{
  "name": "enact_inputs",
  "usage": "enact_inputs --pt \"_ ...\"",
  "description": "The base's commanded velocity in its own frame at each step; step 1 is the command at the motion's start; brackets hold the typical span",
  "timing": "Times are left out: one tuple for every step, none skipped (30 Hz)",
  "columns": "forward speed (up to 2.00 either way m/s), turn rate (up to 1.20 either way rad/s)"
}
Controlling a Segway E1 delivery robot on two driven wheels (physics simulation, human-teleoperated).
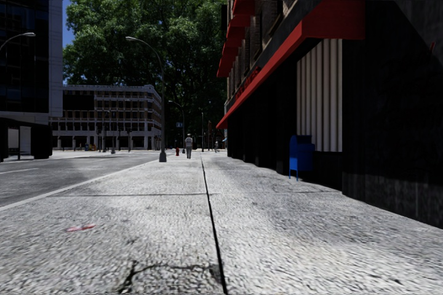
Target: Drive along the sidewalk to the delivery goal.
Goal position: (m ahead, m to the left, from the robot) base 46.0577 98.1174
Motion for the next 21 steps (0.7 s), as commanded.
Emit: enact_inputs --pt "2.00 0.00" --pt "2.00 0.00" --pt "2.00 0.00" --pt "2.00 0.00" --pt "2.00 0.00" --pt "2.00 0.00" --pt "2.00 0.00" --pt "2.00 0.00" --pt "2.00 0.00" --pt "2.00 0.00" --pt "2.00 0.00" --pt "2.00 0.00" --pt "2.00 0.00" --pt "2.00 0.00" --pt "2.00 0.00" --pt "2.00 0.00" --pt "2.00 0.00" --pt "2.00 0.00" --pt "2.00 0.00" --pt "2.00 0.00" --pt "2.00 0.00"
